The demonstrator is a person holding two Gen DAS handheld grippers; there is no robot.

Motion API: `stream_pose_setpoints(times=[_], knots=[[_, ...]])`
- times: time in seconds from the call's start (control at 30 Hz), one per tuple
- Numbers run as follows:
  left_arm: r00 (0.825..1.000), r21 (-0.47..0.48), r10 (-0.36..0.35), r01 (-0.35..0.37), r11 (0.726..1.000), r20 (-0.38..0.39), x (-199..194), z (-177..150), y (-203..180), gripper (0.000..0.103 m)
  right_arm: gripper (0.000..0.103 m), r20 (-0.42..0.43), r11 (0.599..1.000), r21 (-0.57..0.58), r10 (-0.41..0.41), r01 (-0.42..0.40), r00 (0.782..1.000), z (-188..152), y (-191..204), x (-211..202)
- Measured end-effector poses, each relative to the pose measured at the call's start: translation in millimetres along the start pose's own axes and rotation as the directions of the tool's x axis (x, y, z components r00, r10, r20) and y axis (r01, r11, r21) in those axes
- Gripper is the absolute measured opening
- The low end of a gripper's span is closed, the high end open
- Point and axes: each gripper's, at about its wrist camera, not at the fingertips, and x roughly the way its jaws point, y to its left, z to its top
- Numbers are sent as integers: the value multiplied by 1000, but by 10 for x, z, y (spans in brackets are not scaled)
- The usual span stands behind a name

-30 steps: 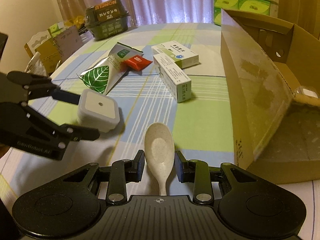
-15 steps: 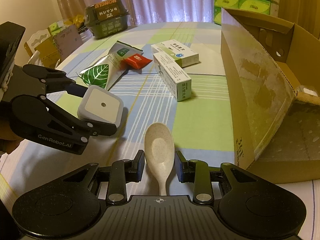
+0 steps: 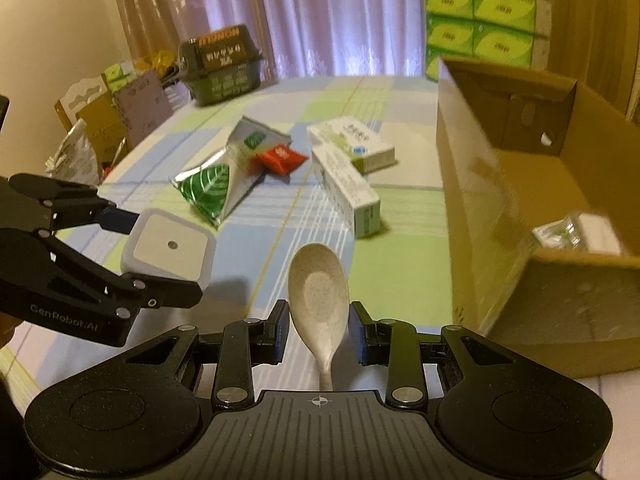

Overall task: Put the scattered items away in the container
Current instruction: 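Carry the spoon and white container toward the cardboard box with both tools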

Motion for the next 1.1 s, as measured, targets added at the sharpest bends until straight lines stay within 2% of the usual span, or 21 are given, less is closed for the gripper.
stream_pose_setpoints(times=[0.33, 0.7, 1.0, 1.1], knots=[[997, 21, 10, -12, 1000, 76, -334, 249, -154, 73, 34, 111, 999, 14, -36, 35, 993, 210, -56, -404], [993, 47, 2, -8, 999, 120, -480, 460, -312, 73, 34, 195, 998, 30, -55, 50, 979, 370, -127, -706], [978, 118, -32, 7, 993, 207, -618, 978, -607, 73, 34, 327, 994, 99, -86, 57, 941, 826, -505, -1206], [968, 152, -58, 21, 988, 243, -645, 1203, -770, 73, 34, 365, 990, 112, -125, 90, 923, 991, -704, -1378]])
